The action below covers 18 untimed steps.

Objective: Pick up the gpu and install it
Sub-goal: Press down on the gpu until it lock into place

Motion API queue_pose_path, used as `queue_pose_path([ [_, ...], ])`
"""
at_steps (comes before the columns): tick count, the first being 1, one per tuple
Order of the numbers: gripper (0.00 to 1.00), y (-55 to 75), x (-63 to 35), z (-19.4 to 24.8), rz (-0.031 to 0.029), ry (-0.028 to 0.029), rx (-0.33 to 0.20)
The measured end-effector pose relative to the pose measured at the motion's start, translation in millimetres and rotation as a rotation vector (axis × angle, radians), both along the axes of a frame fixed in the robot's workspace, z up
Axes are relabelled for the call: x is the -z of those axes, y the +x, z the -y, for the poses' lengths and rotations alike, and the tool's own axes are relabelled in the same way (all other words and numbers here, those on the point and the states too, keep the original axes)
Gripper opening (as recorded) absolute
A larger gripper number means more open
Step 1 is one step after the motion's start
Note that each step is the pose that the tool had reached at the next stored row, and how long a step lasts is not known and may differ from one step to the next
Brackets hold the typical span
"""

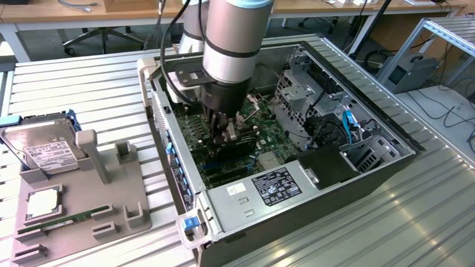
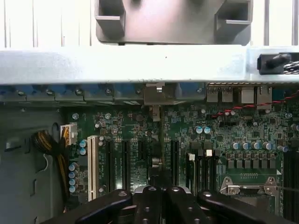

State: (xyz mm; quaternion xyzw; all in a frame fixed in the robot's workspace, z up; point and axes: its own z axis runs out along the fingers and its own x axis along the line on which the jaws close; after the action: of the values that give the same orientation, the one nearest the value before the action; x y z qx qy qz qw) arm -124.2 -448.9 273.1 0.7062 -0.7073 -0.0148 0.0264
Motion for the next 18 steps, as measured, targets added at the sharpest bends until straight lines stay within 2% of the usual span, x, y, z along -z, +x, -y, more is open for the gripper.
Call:
queue_pose_path([
  [3, 0.11, -23.9, 0.0, 0.0, 0.0014, 0.0001, 0.000],
  [5, 0.11, -34.2, 1.0, -0.1, 0.0014, -0.0001, 0.000],
  [7, 0.11, -36.0, 3.3, -0.1, 0.0015, 0.0001, 0.000],
  [8, 0.11, -35.9, 0.4, -0.3, 0.0026, 0.0017, 0.000],
  [9, 0.11, -35.9, -7.3, -0.6, 0.0015, 0.0001, 0.000],
  [10, 0.11, -35.2, -7.2, -0.6, 0.0015, 0.0004, 0.000],
  [12, 0.11, -29.1, -7.3, -0.6, -0.0033, 0.0002, 0.000],
  [13, 0.11, -22.9, -7.4, -0.6, -0.0085, 0.0001, 0.000],
  [17, 0.11, -6.6, -7.3, -0.6, -0.0222, 0.0002, 0.000],
  [18, 0.11, 3.2, -7.3, -0.6, -0.0313, 0.0001, 0.000],
])
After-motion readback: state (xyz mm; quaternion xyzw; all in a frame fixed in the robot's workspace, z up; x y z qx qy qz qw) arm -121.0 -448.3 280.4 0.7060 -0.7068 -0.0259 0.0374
